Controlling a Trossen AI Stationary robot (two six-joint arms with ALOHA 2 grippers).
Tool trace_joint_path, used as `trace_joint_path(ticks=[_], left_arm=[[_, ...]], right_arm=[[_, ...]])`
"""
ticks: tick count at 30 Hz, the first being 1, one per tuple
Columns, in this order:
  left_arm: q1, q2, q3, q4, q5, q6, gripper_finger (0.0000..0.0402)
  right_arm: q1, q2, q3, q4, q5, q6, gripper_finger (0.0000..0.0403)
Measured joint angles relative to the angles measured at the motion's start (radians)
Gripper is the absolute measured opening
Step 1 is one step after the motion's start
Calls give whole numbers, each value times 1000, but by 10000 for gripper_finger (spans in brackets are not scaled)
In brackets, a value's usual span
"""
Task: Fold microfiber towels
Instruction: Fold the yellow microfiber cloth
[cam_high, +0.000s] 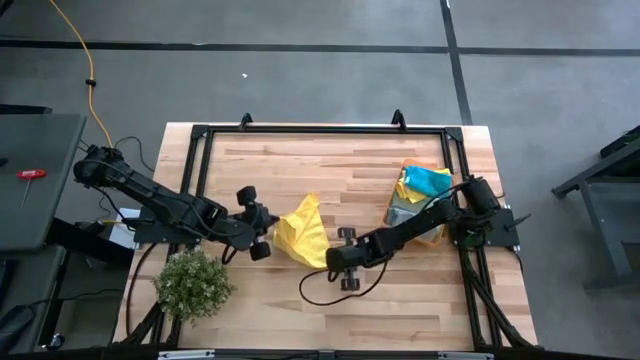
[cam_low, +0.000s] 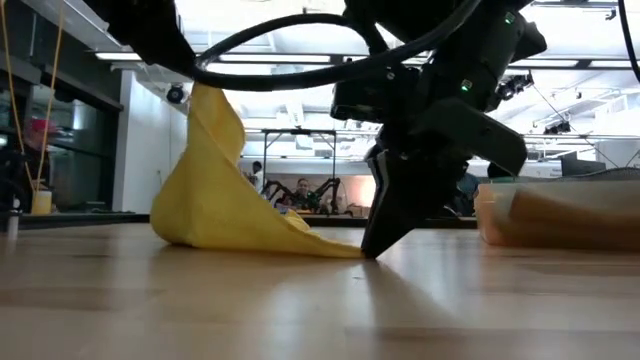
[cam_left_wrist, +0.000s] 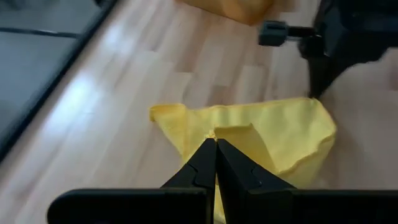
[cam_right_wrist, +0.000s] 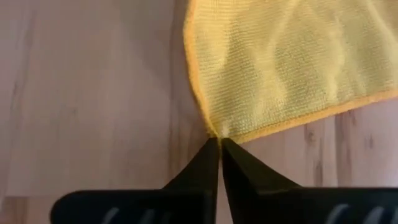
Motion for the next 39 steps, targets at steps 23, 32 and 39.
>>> trace_joint_path(ticks=[23,32,39], left_arm=[[2,-27,42,22,-673,-79,0],[173,-29,42,88,-588,144,0],[439,-29,42,101,-453,370,0]], right_arm=[[-1,-684,-4,-285,629,0,0],[-174,-738,-2,-279,587,-81,0],[-415,-738,-2,-270,520,-183,0]])
